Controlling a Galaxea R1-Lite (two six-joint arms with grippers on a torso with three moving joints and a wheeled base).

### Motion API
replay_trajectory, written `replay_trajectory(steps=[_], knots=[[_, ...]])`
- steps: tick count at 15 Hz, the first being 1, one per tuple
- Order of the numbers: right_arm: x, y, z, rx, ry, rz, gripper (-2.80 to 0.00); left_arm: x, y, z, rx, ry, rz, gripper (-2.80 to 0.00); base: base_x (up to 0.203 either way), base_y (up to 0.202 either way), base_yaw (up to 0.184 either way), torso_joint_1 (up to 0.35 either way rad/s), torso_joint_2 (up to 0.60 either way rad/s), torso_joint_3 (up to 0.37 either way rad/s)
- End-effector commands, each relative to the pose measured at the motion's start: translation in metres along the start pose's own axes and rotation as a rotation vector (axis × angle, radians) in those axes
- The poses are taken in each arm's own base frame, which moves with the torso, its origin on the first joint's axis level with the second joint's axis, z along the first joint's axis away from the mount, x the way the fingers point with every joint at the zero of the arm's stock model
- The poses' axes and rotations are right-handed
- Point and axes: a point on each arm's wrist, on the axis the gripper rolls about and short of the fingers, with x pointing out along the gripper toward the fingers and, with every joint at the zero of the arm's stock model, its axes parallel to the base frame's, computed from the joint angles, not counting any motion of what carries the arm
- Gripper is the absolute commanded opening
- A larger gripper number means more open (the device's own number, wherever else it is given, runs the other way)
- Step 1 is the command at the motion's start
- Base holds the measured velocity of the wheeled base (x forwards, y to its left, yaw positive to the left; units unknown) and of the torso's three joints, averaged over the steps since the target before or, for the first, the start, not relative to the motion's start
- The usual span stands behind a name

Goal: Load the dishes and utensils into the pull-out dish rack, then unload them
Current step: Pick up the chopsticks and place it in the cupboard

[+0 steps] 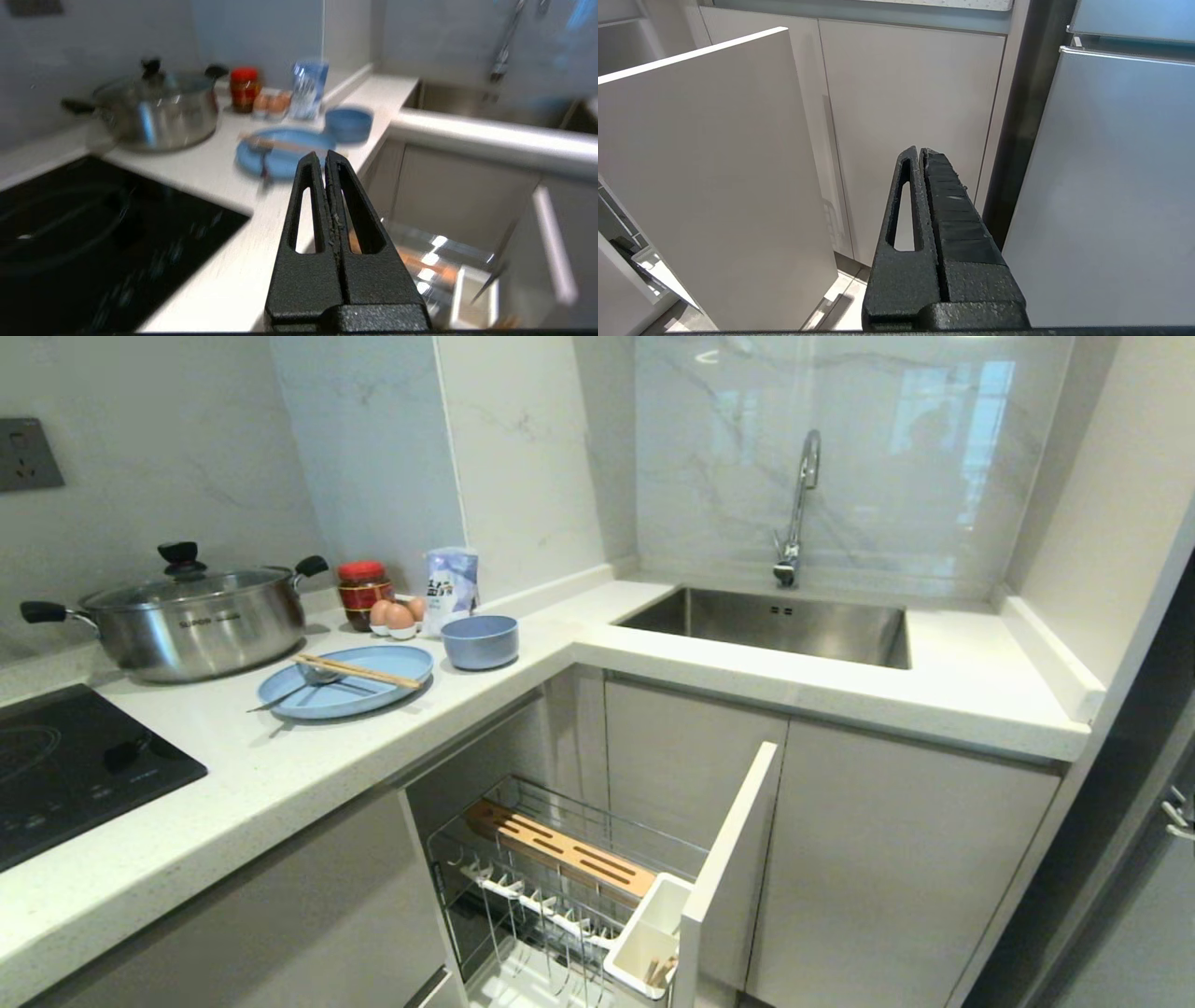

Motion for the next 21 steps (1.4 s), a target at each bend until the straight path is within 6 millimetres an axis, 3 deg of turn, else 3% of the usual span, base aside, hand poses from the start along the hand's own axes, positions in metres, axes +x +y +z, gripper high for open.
replay_trajectory(steps=[1,3,7,13,21], knots=[[0.000,0.000,0.000,0.000,0.000,-0.001,-2.80,-0.047,-0.002,-0.056,0.024,-0.056,0.020,-2.80,0.000,0.000,0.000,0.000,0.00,0.000],[0.000,0.000,0.000,0.000,0.000,-0.001,-2.80,-0.051,-0.008,-0.100,0.050,-0.057,0.042,-2.80,0.000,0.000,0.000,0.000,0.00,0.000],[0.000,0.000,0.000,0.000,0.000,-0.001,-2.80,-0.040,-0.019,-0.174,0.064,-0.055,0.027,-2.80,0.000,0.000,0.000,0.000,0.00,0.000],[0.000,0.000,0.000,0.000,0.000,0.001,-2.80,-0.007,-0.027,-0.242,0.018,0.030,0.026,-2.80,0.000,0.000,0.000,0.000,0.00,0.000],[0.000,0.000,0.000,0.000,0.000,0.001,-2.80,-0.001,-0.031,-0.257,-0.030,0.028,-0.067,-2.80,0.000,0.000,0.000,0.000,0.00,0.000]])
